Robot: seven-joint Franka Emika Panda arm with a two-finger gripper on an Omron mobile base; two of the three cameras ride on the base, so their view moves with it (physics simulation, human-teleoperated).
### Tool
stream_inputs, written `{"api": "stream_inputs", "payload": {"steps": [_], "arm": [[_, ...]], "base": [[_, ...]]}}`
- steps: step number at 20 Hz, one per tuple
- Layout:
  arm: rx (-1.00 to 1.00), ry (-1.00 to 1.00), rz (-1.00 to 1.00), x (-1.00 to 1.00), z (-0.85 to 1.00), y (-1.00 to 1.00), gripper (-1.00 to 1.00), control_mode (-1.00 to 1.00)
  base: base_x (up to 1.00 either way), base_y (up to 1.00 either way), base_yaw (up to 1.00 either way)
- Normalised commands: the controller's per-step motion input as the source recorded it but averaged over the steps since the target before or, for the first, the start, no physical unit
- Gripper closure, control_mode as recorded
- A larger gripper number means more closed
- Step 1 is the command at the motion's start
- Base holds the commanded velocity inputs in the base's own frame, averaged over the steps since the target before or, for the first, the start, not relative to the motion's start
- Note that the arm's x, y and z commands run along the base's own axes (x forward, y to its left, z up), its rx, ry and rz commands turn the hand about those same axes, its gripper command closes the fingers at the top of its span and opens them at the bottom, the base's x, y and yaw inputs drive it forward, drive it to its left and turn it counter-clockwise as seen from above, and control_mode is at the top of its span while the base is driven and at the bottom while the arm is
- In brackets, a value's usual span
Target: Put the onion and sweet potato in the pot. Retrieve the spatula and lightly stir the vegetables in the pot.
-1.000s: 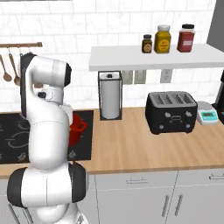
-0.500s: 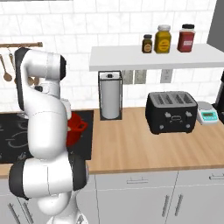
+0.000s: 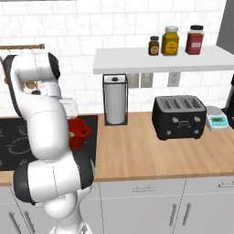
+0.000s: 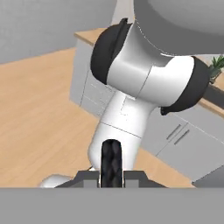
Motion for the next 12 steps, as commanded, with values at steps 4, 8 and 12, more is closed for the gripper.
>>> {"api": "stream_inputs", "payload": {"steps": [4,8,12], "arm": [[-0.64,-0.02,0.1,0.25,0.13,0.0,1.0,-1.0],[-0.57,-0.04,0.1,0.13,0.32,0.02,1.0,-1.0],[-0.46,-0.02,0.14,0.0,0.75,0.21,1.0,-1.0]], "base": [[0.0,0.0,0.0],[0.0,0.0,0.0],[0.0,0.0,0.0]]}}
